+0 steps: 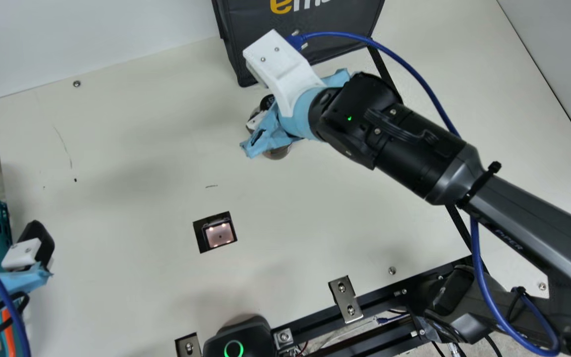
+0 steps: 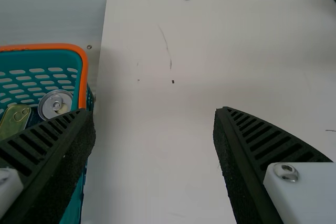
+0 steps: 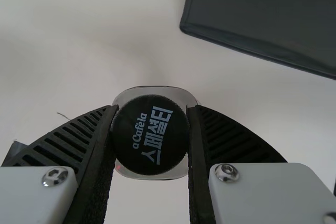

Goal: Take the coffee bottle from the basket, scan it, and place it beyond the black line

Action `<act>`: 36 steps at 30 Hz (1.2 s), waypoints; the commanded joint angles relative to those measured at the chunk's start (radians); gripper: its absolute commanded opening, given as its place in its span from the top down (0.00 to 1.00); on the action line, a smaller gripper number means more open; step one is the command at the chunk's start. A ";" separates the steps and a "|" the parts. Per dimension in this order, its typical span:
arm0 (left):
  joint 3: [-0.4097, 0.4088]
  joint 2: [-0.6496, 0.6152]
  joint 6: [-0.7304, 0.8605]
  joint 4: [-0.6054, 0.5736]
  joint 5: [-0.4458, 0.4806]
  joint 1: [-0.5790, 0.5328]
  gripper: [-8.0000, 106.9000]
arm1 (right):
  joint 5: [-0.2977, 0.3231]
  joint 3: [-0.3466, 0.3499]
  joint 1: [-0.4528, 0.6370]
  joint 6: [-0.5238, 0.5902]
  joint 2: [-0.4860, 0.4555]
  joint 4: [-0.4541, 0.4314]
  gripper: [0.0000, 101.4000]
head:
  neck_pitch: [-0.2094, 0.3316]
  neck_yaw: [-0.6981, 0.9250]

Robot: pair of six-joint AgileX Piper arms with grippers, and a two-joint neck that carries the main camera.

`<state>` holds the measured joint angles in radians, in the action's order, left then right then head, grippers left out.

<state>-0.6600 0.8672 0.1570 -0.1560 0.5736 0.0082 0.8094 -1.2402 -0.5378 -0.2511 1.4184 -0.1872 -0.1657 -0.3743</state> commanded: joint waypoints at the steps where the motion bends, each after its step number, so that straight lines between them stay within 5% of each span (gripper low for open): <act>1: 0.000 0.000 0.000 0.000 0.000 0.000 0.15 | 0.004 -0.001 0.011 0.004 -0.003 -0.002 1.00 | 0.027 -0.002; 36: 0.000 0.000 0.000 0.000 0.000 0.000 0.15 | 0.007 0.077 0.453 0.093 -0.098 0.054 1.00 | 0.027 -0.002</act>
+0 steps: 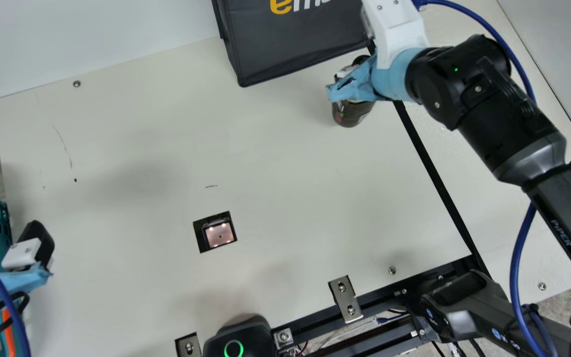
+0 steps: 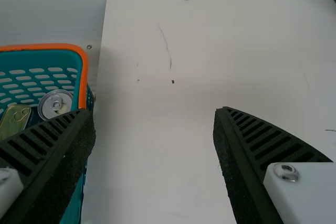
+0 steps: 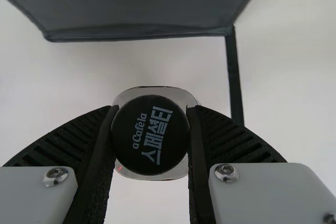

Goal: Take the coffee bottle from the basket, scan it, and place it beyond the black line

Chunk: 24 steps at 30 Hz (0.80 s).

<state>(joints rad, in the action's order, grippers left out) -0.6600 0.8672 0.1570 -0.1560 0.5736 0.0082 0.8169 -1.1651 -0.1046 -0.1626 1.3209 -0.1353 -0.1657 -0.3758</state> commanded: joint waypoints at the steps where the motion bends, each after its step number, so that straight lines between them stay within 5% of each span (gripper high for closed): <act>1: 0.000 0.000 0.000 0.000 0.000 0.000 0.15 | -0.002 0.004 0.034 0.009 -0.002 0.006 1.00 | 0.027 -0.001; 24: 0.000 0.000 0.000 0.000 0.000 0.000 0.15 | -0.017 0.016 0.345 0.124 -0.001 0.088 1.00 | 0.027 -0.001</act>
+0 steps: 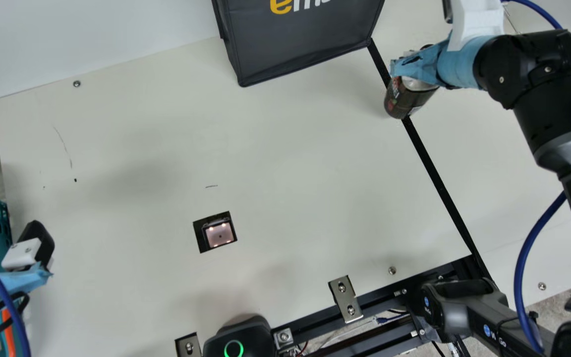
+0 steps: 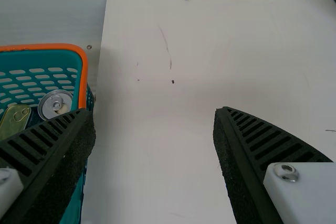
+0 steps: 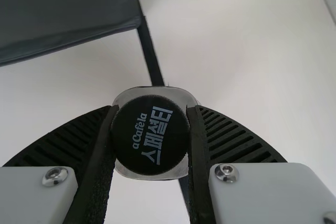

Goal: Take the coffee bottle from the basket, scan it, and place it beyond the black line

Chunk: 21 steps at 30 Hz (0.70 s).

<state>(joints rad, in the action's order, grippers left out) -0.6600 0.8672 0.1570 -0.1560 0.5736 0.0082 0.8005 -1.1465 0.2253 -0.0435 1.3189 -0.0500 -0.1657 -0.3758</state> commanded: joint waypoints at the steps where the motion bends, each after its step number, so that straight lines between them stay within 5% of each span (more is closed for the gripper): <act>1: 0.000 0.000 0.000 0.000 0.000 0.000 0.15 | 0.000 -0.005 0.027 0.011 0.003 0.007 1.00 | 0.027 -0.001; 21: 0.000 0.000 0.000 0.000 0.000 0.000 0.15 | -0.019 -0.123 0.166 0.088 0.118 0.040 1.00 | 0.027 -0.001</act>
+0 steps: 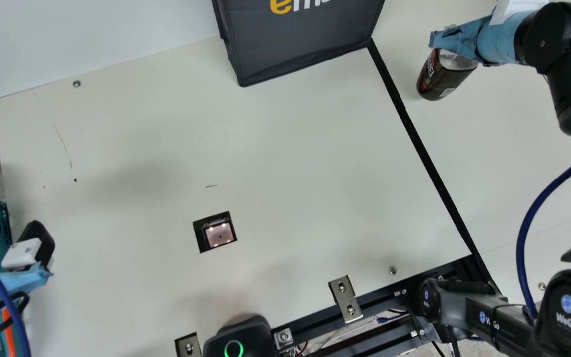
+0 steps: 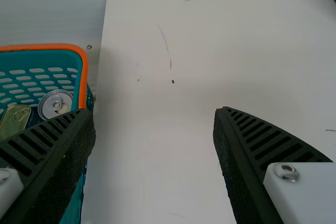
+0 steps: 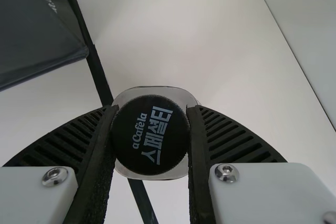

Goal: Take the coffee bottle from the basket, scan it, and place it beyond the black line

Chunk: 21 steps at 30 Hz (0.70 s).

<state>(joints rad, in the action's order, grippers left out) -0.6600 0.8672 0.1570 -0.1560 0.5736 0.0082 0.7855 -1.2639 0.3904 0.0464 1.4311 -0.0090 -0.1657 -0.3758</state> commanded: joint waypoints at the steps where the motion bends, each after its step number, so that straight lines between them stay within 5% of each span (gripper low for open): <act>1: 0.000 0.000 0.000 0.000 0.000 0.000 0.15 | -0.006 -0.012 0.002 -0.003 0.013 -0.001 1.00 | 0.027 -0.001; 21: 0.000 0.000 0.000 0.000 0.000 0.000 0.15 | -0.037 -0.115 -0.053 -0.098 0.144 -0.057 1.00 | 0.027 -0.001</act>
<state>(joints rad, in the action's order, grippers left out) -0.6600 0.8672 0.1570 -0.1560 0.5736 0.0082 0.7499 -1.3753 0.3403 -0.0467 1.5714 -0.0641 -0.1657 -0.3758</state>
